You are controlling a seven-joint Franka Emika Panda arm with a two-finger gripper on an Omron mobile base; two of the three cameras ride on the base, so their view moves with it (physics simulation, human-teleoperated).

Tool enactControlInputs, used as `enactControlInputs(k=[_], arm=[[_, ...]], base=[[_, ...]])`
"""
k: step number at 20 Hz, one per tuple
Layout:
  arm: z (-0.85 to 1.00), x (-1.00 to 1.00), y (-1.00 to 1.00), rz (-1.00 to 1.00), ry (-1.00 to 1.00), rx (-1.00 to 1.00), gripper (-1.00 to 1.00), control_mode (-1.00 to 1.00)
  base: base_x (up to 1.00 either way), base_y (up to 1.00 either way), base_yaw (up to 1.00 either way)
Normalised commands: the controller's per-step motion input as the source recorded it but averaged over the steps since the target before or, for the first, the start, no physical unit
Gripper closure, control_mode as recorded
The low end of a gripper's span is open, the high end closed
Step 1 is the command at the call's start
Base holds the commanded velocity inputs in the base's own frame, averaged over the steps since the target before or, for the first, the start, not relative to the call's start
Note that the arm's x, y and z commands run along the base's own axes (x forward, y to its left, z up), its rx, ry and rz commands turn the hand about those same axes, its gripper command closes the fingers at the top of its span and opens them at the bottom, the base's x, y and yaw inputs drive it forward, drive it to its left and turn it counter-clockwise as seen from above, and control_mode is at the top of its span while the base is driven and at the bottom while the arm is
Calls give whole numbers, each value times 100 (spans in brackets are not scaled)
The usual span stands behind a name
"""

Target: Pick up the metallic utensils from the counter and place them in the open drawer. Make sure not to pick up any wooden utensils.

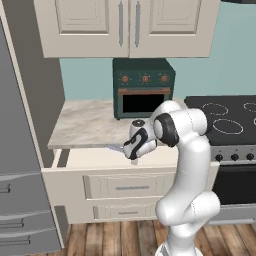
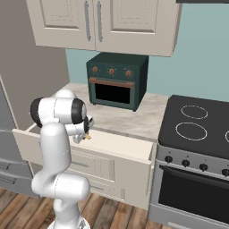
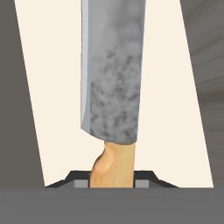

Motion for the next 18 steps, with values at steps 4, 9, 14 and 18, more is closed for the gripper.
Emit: enactControlInputs(k=[4, 9, 14, 18], arm=[[-16, -33, -5, 0, 0, 0, 100, -100], [-29, -37, -3, 0, 0, 0, 100, -100], [-19, -6, 0, 0, 2, 0, 100, -100], [-23, 4, -4, 0, 17, 0, 100, -100]], base=[[0, 0, 0], [0, 0, 0], [0, 0, 0], [0, 0, 0]])
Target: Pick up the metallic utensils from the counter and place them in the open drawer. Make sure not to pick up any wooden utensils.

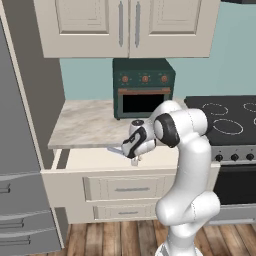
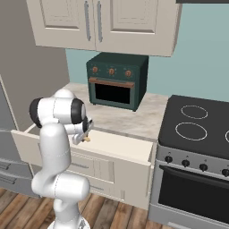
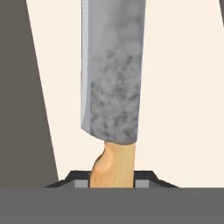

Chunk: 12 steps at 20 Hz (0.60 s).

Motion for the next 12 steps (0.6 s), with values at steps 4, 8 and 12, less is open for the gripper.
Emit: enactControlInputs(k=[4, 8, 12], arm=[[-12, 0, -1, -3, 13, 0, 100, -100], [0, -1, 0, -10, 5, 0, 100, -100], [0, -4, -3, -12, 16, 0, 100, -100]], base=[[0, 0, 0], [0, 0, 0], [0, 0, 0]])
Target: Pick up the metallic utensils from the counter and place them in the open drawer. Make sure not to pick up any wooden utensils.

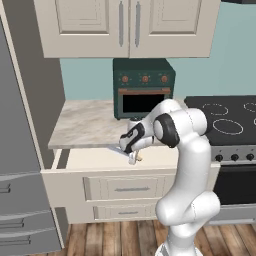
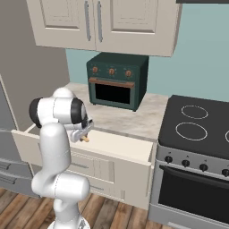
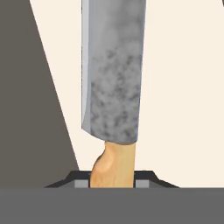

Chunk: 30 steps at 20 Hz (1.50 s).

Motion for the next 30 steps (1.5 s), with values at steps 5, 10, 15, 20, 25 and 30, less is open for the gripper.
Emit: enactControlInputs(k=[5, 10, 15, 20, 25, 30], arm=[[-2, -1, -10, -13, 23, -3, 100, -100], [0, 0, -11, -12, 20, -3, 100, -100], [-26, -13, -34, -12, -7, 4, 100, -100], [-28, -38, -43, -10, -4, 1, 100, -100], [-42, -25, -36, -13, -7, 0, 100, -100], [-5, 0, -11, -24, -13, 5, 100, -100]], base=[[0, 0, 0], [0, 0, 0], [0, 0, 0], [0, 0, 0], [0, 0, 0], [0, 0, 0]])
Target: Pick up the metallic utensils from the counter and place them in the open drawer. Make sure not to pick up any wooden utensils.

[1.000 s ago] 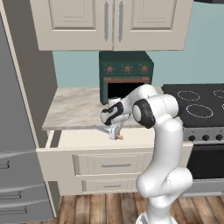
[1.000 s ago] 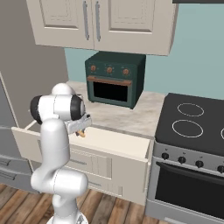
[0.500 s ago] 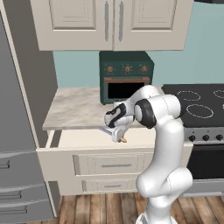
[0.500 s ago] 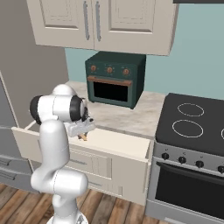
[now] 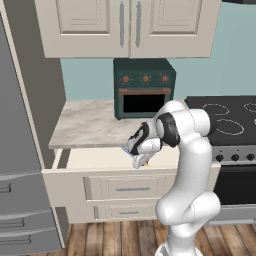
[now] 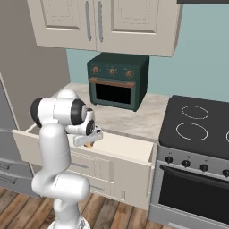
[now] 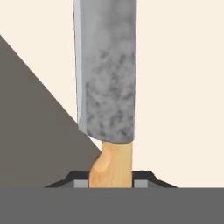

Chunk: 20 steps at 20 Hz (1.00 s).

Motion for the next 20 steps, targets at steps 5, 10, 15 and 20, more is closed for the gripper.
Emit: enactControlInputs(k=[5, 10, 15, 20], arm=[[0, 2, -7, -28, -4, 12, 100, -100], [-5, 0, -20, -25, 0, 8, 100, -100], [-13, -2, -20, -16, 0, 3, 100, -100], [-1, -5, -10, -13, 0, 4, 100, -100]], base=[[0, 0, 0], [0, 0, 0], [0, 0, 0], [0, 0, 0]])
